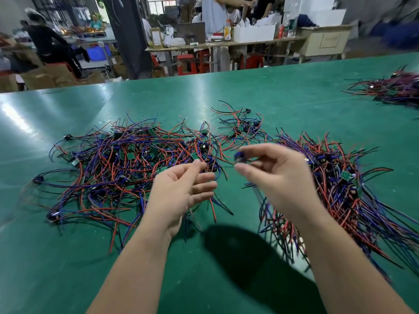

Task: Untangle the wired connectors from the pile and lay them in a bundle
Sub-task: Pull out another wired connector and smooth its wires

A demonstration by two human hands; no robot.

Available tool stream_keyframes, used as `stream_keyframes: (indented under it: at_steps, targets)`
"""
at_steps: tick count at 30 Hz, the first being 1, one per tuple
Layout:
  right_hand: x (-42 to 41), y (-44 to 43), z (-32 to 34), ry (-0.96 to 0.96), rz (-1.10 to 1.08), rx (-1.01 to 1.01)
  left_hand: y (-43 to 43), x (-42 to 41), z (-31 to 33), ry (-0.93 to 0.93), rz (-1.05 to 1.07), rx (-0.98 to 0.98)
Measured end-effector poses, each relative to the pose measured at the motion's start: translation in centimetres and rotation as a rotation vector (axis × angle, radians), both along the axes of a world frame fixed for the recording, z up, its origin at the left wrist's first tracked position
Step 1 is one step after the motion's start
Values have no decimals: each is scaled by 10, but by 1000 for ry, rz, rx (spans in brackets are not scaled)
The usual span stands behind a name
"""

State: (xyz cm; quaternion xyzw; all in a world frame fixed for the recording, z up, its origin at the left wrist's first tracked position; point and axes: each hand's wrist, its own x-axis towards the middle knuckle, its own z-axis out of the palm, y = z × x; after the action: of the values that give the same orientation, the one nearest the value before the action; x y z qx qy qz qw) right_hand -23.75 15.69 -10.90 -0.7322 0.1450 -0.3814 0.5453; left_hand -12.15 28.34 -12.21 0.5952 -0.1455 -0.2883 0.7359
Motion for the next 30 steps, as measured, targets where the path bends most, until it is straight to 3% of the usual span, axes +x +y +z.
stream_keyframes:
  at_steps: [1, 3, 6, 9, 12, 15, 20, 23, 26, 30]
  targets:
    - [-4, -6, 4, -70, -73, 25, 2, 4, -1, -84, 84, 59]
    - [-14, -20, 10, -173, -276, 0, 6, 13, -10, -456, 250, 327]
    - [-27, -43, 13, -170, -573, -71, 9, 15, -25, -939, 305, 772]
    - [-34, -59, 8, 83, -723, -157, 8, 13, -33, -991, 294, 1127]
    - [-34, -57, 7, 225, -789, -253, 10, 17, -33, -1004, 227, 1287]
    - [-30, -49, 11, 197, -768, -283, 11, 19, -29, -942, 276, 1140]
    - [-20, -36, 7, 202, -640, -291, 10, 16, -23, -698, 383, 646]
    - [-15, -31, 2, 220, -576, -289, 6, 12, -15, -453, 376, 265]
    - [-11, -27, -1, 231, -502, -230, 3, 8, -6, -230, 306, 7]
    - [-6, -19, 0, 192, -264, 33, 4, -4, 0, -341, 79, -119]
